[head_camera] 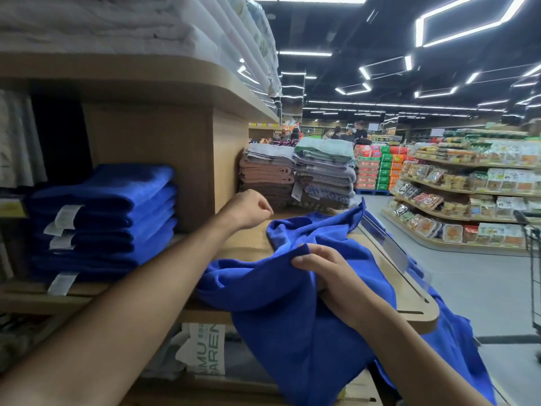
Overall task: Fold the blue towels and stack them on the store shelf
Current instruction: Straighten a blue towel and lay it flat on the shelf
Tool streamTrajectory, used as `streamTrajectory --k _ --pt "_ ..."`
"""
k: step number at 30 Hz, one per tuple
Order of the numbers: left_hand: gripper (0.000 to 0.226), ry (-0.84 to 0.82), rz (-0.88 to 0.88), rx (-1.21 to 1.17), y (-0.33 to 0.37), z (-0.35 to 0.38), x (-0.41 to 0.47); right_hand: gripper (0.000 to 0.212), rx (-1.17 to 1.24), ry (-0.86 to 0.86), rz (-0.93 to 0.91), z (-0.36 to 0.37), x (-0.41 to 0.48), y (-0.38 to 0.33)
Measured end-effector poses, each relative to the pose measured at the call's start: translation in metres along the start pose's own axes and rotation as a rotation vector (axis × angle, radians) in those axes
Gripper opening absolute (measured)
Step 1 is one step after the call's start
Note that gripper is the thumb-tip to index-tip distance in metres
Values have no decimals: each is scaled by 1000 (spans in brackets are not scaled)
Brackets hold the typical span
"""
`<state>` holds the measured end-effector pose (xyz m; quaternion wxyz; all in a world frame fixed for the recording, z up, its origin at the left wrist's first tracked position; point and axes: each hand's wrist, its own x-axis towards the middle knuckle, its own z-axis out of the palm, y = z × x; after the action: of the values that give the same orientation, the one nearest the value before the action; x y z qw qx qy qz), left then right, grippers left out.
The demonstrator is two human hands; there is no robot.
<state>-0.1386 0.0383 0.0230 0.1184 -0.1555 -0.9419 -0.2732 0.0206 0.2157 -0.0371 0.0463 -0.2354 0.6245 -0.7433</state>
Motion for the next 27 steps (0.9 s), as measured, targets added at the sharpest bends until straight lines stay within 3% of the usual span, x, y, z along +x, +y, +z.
streamTrajectory --k 3,7,12,15,20,24,27 --pt "31 -30 165 125 22 17 33 15 -23 26 -33 1 3 3" --pt "43 -149 267 329 37 37 68 19 -52 89 -40 -1 5 8" --pt "27 -155 252 379 28 71 91 28 -63 77 -20 -2 6 9" --pt "17 -63 232 223 20 79 96 37 -59 73 -11 -2 8 9" --pt "13 161 223 -162 30 54 82 27 15 61 26 -4 11 9" --pt "9 93 242 -612 41 19 32 33 13 79 -5 -8 11 12" --pt "7 17 238 -735 36 9 -22 29 -67 107 -77 -5 10 14"
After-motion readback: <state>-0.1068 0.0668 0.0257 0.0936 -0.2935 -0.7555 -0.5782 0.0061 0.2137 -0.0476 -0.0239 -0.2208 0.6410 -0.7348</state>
